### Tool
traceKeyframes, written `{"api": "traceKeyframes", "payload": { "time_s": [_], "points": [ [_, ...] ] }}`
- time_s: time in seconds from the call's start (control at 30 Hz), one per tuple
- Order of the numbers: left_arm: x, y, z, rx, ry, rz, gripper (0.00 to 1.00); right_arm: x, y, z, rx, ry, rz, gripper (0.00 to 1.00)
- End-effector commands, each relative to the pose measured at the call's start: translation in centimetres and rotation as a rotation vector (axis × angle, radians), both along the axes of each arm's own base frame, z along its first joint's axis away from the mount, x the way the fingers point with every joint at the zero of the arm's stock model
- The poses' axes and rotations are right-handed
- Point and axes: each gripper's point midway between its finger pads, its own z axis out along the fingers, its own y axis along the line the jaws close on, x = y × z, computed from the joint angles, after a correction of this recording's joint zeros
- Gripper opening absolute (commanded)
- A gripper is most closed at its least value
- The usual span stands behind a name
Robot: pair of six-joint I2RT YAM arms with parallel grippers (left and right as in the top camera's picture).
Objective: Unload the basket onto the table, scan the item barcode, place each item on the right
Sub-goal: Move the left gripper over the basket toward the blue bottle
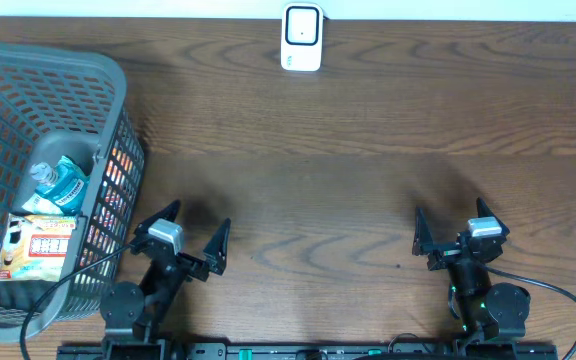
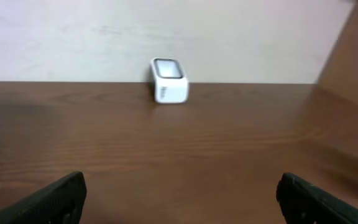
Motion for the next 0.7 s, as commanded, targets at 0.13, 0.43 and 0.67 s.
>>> {"api": "traceKeyframes", "payload": {
  "time_s": [0.13, 0.43, 0.67],
  "points": [
    [-1.7, -0.8, 7.3, -0.031, -0.128, -0.057, 0.98, 0.0, 0.0, 0.0, -0.009, -0.001, -0.001, 0.99],
    [-0.9, -0.8, 14.5, -0.082, -0.122, -0.058, 0.98, 0.0, 0.0, 0.0, -0.009, -0.001, -0.001, 0.99],
    [2.0, 2.1, 21.1, -0.160, 0.009, 0.135, 0.98, 0.0, 0.0, 0.0, -0.009, -0.001, -0.001, 0.99]
  ]
}}
